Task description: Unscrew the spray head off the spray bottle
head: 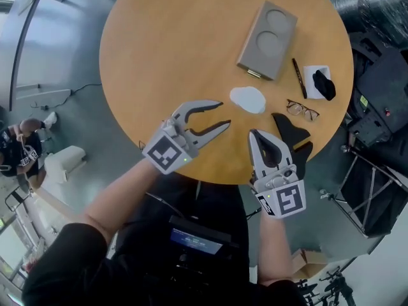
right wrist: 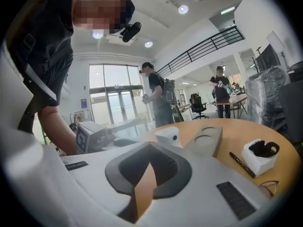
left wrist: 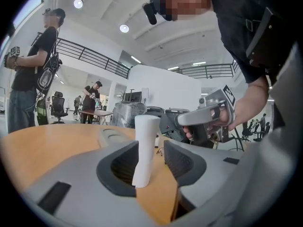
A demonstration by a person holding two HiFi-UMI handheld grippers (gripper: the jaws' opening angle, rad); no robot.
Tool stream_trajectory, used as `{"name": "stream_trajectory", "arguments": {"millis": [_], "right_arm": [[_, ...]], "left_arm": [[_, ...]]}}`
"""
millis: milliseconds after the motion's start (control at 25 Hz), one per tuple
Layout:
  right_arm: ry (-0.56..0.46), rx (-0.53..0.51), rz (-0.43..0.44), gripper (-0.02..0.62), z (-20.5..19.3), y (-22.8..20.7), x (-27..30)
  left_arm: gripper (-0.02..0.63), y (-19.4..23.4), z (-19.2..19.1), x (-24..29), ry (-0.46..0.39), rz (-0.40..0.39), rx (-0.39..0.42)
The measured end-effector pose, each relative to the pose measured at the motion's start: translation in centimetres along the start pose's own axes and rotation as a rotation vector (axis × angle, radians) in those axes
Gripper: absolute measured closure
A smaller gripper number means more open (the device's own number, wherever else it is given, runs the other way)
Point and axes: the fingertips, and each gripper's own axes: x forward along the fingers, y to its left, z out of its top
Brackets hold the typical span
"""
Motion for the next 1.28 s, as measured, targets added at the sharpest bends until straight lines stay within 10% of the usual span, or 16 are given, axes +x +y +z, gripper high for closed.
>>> {"name": "stream_trajectory", "arguments": {"millis": [280,1280], "right_arm": [[0.02,0.056,-0.001,0.568,-7.0,-1.6,1.6],[0.02,0.152,-0.043,0.568,-13.4,-4.8,-1.2]], "left_arm": [[0.263,2.2,-8.0,4.3,0.04,0.066,0.065],[0.232,2.6,-11.4,13.7,0.012,0.072,0.071]]}}
